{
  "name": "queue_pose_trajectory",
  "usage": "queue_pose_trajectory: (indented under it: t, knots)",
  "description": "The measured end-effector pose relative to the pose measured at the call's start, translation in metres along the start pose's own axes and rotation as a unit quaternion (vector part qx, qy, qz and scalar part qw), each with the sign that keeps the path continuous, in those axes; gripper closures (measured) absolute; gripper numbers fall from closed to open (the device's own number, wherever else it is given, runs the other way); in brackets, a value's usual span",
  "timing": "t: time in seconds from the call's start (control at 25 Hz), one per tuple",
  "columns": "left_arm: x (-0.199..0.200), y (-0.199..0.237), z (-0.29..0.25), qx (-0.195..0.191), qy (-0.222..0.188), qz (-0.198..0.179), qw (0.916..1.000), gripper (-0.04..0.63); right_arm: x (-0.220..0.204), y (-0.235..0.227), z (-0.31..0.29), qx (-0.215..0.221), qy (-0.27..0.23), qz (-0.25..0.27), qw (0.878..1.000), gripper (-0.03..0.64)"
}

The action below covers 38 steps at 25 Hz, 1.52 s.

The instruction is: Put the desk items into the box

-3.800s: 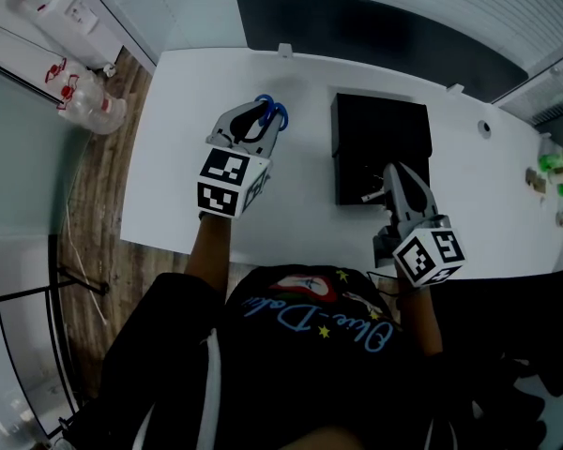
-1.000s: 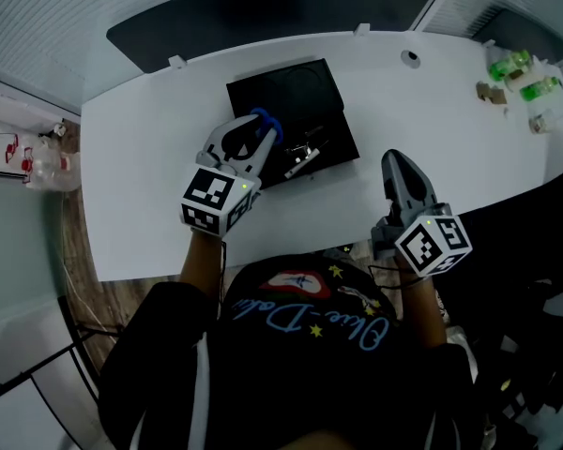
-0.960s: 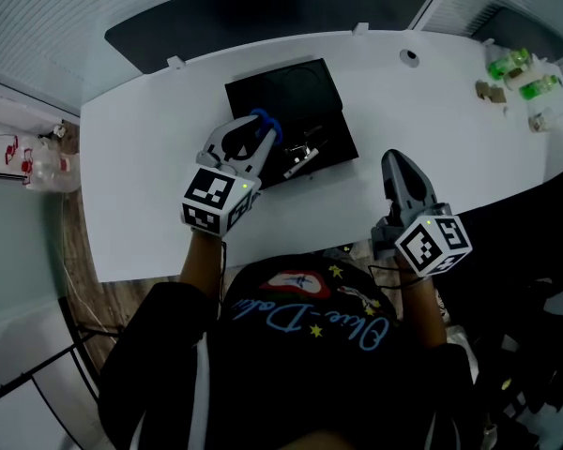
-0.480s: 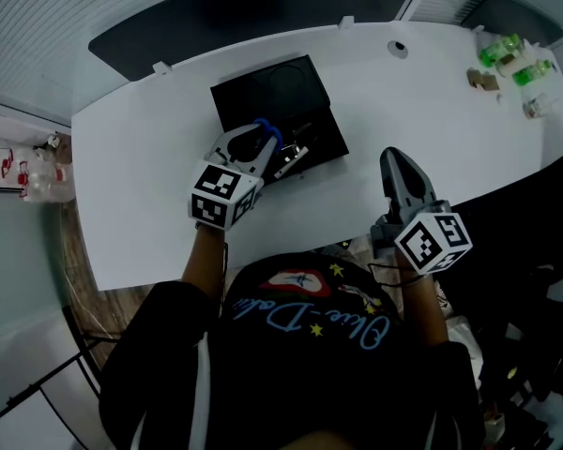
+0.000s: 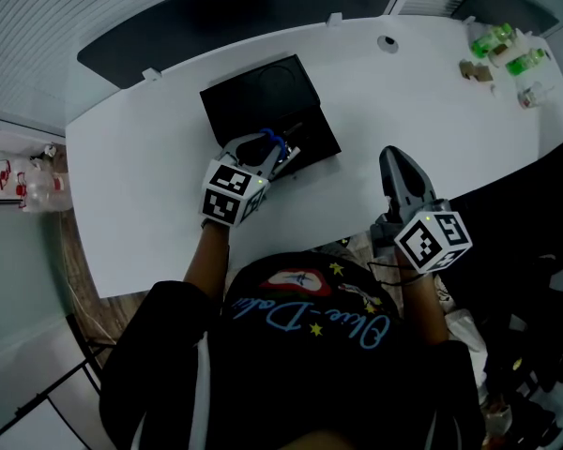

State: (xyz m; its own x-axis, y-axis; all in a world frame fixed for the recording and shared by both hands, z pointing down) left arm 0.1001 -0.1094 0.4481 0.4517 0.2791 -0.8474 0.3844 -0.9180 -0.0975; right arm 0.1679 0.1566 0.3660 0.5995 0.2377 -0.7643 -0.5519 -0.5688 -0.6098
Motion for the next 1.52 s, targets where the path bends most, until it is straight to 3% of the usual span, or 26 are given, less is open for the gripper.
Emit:
queue_pose_trajectory:
  t: [0.64, 1.52]
  knots:
    - [0.001, -0.020, -0.026, -0.047, 0.028, -0.029, 0.9981, 0.515, 0.001, -0.007, 0.007, -0.011, -0.011, -0.006, 1.000, 0.597]
    - [0.002, -0.028, -0.029, -0.038, 0.070, -0.105, 0.9913, 0.489, 0.001, -0.009, 0.009, -0.010, -0.013, -0.010, 1.000, 0.597]
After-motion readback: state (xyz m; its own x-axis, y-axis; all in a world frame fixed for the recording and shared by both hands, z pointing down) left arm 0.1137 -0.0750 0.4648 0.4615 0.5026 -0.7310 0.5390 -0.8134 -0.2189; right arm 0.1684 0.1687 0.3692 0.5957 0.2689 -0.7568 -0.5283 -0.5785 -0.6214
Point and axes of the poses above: the fingertips, and each gripper's own axes: z backward along the fingers, y to its left, x out of its top, the point moved 8 cm from there along z, backward along the fingers, and after that the axes turned 13 degrees about -z, right-handed, at the moved point
